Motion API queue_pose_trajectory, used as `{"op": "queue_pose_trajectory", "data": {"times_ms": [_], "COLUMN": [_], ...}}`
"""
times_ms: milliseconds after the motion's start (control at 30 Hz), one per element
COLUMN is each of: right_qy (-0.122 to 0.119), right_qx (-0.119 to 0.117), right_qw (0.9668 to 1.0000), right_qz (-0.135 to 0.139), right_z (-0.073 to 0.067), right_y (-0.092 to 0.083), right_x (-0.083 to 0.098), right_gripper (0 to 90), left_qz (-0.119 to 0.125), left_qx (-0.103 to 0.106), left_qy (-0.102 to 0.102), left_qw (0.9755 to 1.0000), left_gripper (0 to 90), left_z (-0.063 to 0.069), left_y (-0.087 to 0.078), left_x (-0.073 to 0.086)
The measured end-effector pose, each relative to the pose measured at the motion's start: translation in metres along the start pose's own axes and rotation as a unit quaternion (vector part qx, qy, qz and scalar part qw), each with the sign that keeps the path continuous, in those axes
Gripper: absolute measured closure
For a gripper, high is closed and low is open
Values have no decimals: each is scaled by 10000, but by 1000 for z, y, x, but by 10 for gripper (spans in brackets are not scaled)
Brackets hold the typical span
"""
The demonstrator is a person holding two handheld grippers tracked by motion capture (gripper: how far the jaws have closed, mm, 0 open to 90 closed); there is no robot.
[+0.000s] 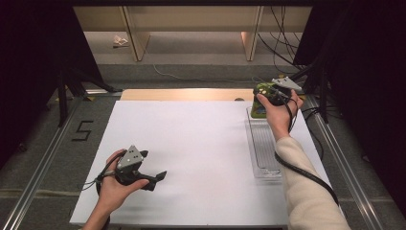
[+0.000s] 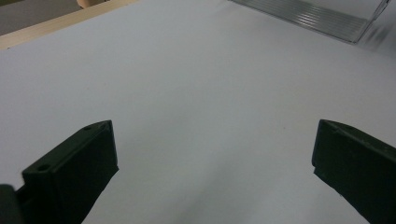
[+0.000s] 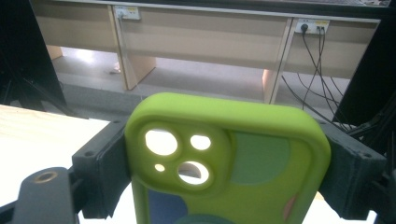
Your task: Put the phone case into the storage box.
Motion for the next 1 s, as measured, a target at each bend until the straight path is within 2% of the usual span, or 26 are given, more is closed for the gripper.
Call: {"op": "queue_pose_trajectory", "data": {"times_ms": [1000], "right_qy": [-22], "right_qx": [56], "right_qw": [9998], "right_qz": [-215], "right_z": [3], "right_y": [16], "right_x": [10], "right_gripper": [164], "left_qz": [1], "left_qx": [11], "left_qy": [-9], "left_qw": [10000], "left_gripper": [0], "left_z": [0], "left_y": [1], "left_x": [0]}}
Point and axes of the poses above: each handheld gripper's, and its own axes: y roughly forward along the jaws, x roughly out of its underside, z roughly to its right, the point moved 3 cm from there along y, roughly forward along the jaws, and after that the axes turned 15 degrees about -z, right-handed, at the moved point
